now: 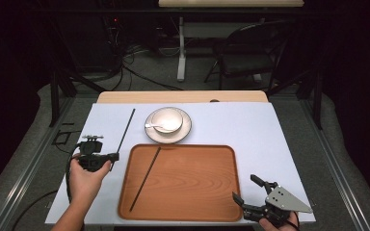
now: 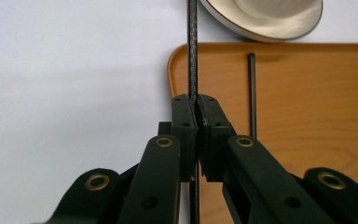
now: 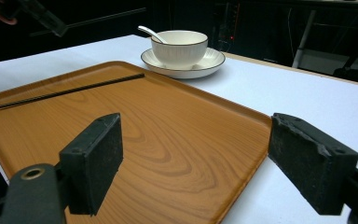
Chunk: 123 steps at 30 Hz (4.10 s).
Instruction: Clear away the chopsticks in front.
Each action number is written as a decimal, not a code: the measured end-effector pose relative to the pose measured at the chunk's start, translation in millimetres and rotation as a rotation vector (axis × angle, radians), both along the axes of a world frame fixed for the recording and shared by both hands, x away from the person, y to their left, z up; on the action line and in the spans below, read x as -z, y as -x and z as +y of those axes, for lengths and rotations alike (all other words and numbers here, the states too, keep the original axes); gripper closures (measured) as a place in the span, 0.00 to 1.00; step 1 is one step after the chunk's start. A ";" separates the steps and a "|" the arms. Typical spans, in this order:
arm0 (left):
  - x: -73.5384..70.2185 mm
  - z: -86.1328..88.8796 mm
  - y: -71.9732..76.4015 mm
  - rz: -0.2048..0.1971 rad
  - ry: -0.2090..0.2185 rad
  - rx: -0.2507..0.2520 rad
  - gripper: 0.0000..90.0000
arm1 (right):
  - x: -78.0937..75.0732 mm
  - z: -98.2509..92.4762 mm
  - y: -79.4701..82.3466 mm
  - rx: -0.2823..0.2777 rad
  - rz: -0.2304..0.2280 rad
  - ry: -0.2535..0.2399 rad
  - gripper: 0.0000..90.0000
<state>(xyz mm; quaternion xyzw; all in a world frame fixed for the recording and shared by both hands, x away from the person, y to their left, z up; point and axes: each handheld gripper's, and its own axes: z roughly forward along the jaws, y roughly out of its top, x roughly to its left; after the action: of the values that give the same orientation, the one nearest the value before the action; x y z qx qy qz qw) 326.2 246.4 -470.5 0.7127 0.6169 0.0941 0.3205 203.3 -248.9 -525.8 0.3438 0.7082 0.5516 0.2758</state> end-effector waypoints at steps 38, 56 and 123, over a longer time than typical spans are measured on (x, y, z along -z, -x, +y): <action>55.2 -33.8 65.6 0.092 -0.018 0.121 0.96 | -0.3 -0.4 0.8 0.008 -0.002 -0.002 0.20; 64.5 -40.4 62.6 0.129 -0.047 0.135 0.96 | -0.1 0.2 0.8 0.006 -0.002 -0.005 0.20; 71.8 34.5 53.6 -0.446 -0.053 -0.068 0.35 | 1.1 1.9 -0.3 -0.002 0.013 0.009 0.20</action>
<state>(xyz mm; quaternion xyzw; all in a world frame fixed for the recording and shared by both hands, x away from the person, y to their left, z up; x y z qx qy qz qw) 272.6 280.9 -542.4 0.6613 0.5517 0.2761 0.4267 203.6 -246.9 -526.9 0.3453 0.7129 0.5464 0.2722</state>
